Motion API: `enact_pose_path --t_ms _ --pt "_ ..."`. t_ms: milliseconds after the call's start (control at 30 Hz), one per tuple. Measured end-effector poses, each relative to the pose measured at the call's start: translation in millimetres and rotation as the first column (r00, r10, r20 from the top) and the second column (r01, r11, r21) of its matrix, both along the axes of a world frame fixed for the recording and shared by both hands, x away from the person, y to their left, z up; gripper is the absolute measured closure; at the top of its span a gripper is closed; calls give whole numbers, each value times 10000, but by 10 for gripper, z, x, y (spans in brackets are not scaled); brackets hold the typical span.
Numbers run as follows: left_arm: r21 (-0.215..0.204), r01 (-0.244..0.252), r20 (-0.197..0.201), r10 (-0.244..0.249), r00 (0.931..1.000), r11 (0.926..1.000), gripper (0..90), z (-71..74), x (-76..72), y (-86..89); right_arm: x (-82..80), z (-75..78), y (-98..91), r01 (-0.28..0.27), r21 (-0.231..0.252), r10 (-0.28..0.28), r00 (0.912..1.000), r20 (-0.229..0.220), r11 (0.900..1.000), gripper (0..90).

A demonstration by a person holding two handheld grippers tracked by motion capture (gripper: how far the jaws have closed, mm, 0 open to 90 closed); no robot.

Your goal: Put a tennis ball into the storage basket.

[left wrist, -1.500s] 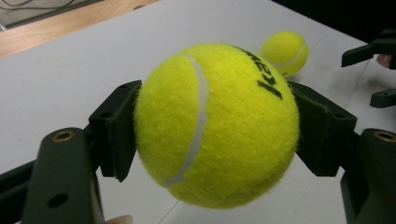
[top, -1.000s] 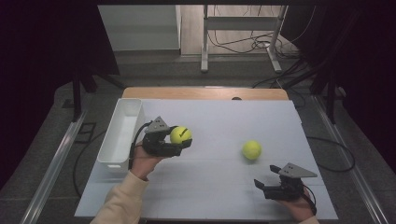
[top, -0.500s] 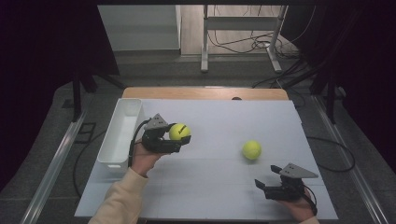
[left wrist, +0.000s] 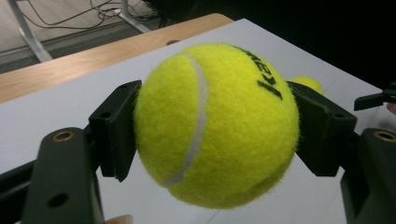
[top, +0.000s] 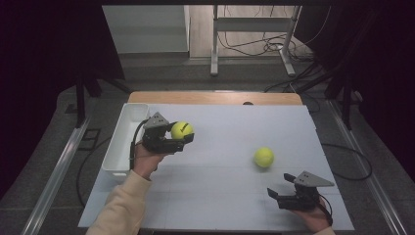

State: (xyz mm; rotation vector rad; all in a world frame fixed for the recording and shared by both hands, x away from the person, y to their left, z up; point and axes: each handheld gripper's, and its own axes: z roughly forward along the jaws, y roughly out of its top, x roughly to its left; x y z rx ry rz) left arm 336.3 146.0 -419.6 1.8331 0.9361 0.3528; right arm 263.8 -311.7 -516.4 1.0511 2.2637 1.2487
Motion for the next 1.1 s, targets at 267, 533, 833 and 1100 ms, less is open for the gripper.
enact_pose_path --t_ms 267,533,833,1100 --pt "68 -234 -34 234 9997 9997 259 42 49 77 -1 -1 3 4 -34 -4 10000 4 10000 134" --pt "19 -447 -161 447 9989 9990 259 53 115 144 1 -3 4 3 -61 -3 10000 0 10000 134" --pt "47 -702 -278 703 9971 9975 259 73 193 200 0 -1 4 -7 -88 7 10000 5 10000 134" --pt "132 -934 -378 938 9949 9955 259 101 278 248 1 -5 7 -13 -99 13 10000 21 9999 134"
